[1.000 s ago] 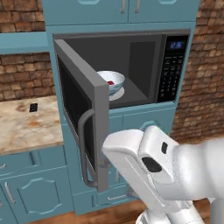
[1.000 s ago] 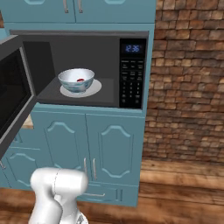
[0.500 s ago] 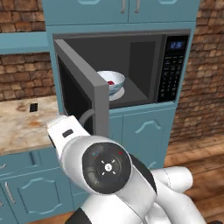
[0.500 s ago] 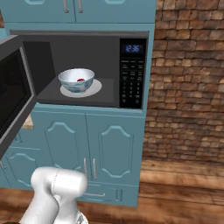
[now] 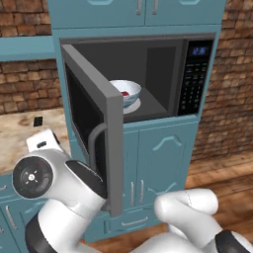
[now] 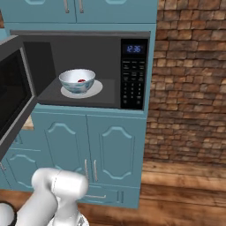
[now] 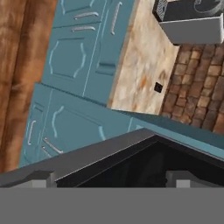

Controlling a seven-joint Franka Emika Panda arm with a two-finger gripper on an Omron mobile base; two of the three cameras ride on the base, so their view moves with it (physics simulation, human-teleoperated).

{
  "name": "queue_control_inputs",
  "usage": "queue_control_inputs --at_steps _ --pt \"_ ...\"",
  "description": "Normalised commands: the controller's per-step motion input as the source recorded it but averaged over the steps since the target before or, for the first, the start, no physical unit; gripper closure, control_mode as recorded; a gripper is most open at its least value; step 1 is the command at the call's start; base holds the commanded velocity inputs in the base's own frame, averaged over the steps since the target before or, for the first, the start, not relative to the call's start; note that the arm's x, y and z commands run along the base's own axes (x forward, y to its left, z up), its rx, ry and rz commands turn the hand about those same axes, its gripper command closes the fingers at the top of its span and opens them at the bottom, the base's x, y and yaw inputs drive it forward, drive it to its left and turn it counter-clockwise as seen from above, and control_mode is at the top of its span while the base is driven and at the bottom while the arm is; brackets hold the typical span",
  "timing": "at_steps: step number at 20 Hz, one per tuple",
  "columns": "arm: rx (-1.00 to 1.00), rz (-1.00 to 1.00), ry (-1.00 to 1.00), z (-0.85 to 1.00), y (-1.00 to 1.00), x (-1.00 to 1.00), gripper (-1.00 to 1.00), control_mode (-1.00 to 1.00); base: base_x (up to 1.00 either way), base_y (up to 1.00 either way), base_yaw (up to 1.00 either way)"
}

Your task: Pick the tomato from the sink and place it in the bowl. Then pick the bowl and place it in the microwave. Then close the microwave door and press the start button.

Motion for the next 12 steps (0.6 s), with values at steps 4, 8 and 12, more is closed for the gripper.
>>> queue_control_inputs --at_steps 4,8,12 --pt "0.03 -0.07 0.0 -0.01 -0.63 0.1 -1.0 -1.0 0.0 0.0 0.0" --pt "0.15 -0.04 0.0 0.0 -1.0 0.0 -1.0 -1.0 0.0 0.0 0.0" --pt "0.13 -0.03 0.0 0.0 -1.0 0.0 -1.0 -1.0 0.0 0.0 0.0"
